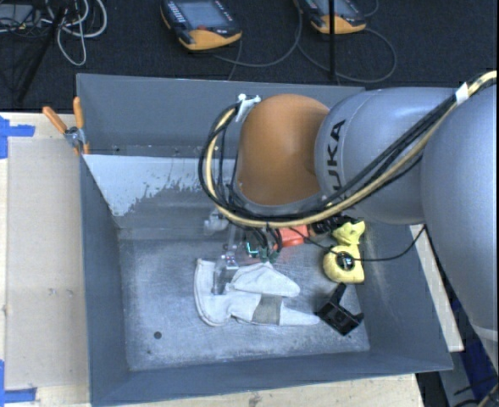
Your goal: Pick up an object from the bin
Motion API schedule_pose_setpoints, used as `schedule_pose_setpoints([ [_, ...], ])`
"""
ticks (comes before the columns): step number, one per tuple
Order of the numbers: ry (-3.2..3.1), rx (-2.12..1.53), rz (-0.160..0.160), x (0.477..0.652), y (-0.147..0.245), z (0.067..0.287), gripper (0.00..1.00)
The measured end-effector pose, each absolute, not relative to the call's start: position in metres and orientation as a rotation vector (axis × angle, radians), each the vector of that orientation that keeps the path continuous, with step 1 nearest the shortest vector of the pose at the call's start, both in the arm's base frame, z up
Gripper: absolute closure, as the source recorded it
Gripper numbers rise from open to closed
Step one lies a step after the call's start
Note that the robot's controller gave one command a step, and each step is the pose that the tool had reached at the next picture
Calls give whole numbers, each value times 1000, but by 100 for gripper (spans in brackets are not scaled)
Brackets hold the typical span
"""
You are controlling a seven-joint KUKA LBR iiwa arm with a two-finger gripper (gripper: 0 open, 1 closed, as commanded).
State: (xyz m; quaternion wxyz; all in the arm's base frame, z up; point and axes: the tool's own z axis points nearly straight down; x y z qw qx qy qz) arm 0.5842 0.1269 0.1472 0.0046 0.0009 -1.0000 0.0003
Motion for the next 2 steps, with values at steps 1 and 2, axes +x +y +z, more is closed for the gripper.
schedule_pose_setpoints([
  [1,-3135,2,1,585,127,149,0],
  [2,-3133,47,3,582,138,191,0],
])
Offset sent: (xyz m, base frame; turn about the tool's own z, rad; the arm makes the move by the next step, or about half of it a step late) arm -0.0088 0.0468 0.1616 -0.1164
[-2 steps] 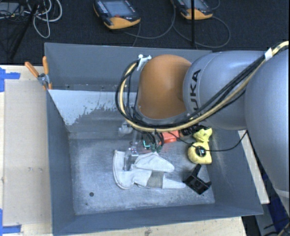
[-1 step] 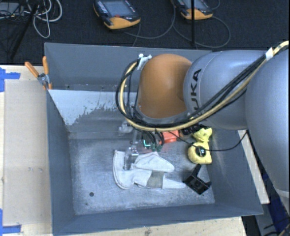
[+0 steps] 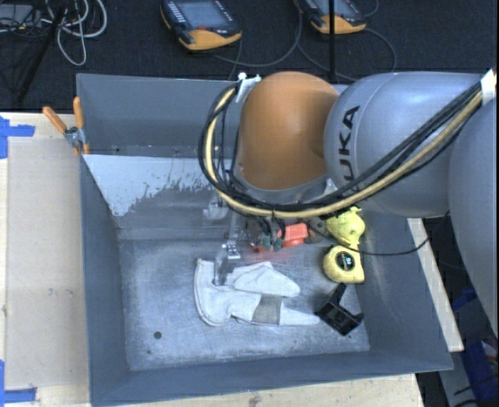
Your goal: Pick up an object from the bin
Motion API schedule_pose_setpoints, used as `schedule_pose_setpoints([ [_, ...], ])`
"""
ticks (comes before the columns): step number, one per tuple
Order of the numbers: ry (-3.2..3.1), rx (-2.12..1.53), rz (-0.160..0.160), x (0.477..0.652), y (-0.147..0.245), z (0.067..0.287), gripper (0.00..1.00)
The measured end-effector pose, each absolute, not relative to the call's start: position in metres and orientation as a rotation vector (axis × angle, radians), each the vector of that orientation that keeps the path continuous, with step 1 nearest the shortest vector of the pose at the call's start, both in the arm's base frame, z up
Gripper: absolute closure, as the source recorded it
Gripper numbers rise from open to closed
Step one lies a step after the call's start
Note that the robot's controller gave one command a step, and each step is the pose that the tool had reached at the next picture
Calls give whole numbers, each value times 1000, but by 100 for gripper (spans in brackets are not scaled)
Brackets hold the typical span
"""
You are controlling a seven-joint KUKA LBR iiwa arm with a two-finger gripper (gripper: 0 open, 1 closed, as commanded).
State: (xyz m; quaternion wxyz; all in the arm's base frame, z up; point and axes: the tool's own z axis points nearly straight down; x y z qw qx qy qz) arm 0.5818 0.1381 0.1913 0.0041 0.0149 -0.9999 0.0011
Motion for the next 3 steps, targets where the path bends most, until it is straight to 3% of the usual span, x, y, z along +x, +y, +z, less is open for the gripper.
schedule_pose_setpoints([
  [1,-3143,99,-2,603,160,74,100],
  [2,-3143,98,-3,603,160,74,100],
  [3,-3143,82,-1,600,161,151,0],
])
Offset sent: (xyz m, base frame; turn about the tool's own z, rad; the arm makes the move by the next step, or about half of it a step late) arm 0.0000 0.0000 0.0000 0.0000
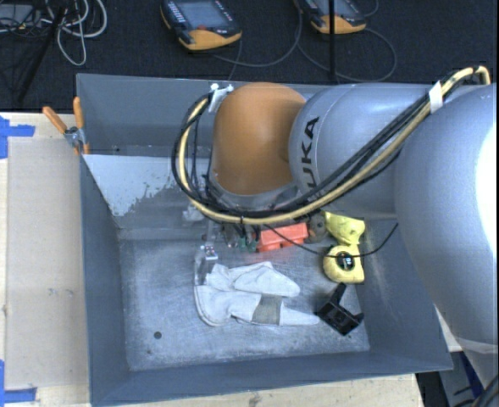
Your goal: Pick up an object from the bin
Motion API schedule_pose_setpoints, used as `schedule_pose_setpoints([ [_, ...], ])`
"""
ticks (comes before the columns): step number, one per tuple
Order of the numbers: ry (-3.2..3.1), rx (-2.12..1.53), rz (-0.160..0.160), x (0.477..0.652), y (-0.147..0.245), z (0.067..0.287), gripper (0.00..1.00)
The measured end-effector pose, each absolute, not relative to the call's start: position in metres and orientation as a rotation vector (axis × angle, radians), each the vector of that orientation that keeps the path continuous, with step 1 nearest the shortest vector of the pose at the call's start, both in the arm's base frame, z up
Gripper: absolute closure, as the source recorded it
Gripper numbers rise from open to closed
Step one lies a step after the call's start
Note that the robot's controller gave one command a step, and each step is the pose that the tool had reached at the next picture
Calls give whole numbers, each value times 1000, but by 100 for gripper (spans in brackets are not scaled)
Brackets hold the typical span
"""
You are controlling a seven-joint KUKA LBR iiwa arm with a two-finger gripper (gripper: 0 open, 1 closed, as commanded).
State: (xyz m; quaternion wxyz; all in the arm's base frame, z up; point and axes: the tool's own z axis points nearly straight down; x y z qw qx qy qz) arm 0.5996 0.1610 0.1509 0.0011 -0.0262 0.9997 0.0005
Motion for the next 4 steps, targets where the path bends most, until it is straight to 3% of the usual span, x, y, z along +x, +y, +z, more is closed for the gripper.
schedule_pose_setpoints([
  [2,3137,-156,1,603,145,150,0],
  [3,3141,-68,3,596,94,140,0],
  [4,3133,145,-5,608,77,94,0],
])
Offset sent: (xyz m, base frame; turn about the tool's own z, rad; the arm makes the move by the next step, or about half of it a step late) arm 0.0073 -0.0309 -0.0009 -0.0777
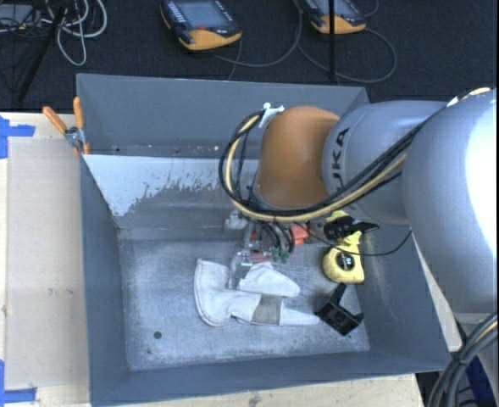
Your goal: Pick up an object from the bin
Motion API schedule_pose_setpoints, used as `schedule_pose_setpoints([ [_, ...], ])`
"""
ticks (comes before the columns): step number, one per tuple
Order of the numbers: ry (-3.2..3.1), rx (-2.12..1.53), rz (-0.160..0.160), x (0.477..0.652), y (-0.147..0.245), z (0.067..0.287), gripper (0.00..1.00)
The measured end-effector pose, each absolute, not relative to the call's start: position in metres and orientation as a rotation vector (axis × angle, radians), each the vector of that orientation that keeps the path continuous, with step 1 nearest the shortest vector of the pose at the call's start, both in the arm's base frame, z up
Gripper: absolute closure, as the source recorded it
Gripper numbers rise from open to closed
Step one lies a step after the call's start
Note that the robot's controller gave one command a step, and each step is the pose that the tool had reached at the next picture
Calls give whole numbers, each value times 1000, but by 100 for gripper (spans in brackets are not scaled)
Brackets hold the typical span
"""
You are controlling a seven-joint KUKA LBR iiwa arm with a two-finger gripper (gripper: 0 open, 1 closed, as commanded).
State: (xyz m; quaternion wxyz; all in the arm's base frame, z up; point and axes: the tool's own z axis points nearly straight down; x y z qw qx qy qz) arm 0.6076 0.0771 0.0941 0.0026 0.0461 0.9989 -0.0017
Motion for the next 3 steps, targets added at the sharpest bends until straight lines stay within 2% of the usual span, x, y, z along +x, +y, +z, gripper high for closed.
schedule_pose_setpoints([
  [1,3137,59,-3,607,110,76,0],
  [2,3138,72,0,606,132,75,0],
  [3,3138,36,5,600,108,75,0],
])
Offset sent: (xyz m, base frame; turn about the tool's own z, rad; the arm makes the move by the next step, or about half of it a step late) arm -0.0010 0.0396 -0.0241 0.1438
